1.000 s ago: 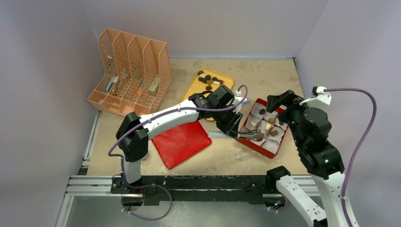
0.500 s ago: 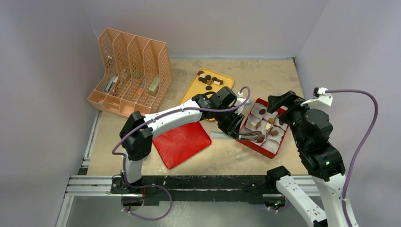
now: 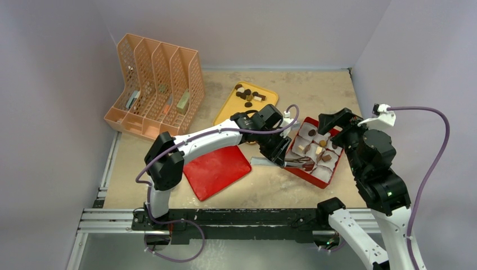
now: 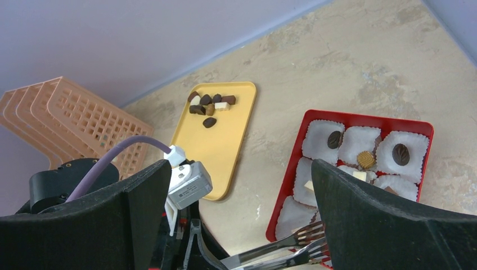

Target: Pack the chocolate

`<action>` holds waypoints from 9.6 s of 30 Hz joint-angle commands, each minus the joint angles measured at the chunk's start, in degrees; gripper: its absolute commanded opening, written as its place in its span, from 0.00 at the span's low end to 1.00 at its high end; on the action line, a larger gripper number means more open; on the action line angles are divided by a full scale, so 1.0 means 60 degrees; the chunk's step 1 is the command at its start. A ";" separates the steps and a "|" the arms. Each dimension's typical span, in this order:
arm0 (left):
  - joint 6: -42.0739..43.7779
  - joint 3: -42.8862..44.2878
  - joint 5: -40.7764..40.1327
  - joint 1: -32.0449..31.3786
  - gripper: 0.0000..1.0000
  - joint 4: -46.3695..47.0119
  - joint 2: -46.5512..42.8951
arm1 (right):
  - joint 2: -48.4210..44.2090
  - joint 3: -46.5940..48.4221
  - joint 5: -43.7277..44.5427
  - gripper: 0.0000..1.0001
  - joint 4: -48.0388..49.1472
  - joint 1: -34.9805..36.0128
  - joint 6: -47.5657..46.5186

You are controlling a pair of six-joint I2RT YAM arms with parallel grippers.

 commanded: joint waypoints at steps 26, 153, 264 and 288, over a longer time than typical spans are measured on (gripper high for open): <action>-0.0217 0.0413 -0.1785 -0.0040 0.34 0.0937 -0.1531 | -0.0087 0.0222 0.0116 0.96 0.0284 0.0022 0.0039; -0.0660 0.0604 -0.3483 0.2917 0.14 0.0901 -0.1068 | 0.0115 0.0304 0.0105 0.96 0.0394 0.0022 0.0000; -0.2356 -0.1196 -0.3183 0.0092 0.31 0.3655 -0.2132 | 0.0283 0.0424 -0.0010 0.96 0.0394 0.0017 0.0188; -0.0854 -0.0625 -0.6956 0.0808 0.34 0.4820 0.0300 | 0.0234 0.0497 0.0025 0.96 0.0392 0.0019 0.0174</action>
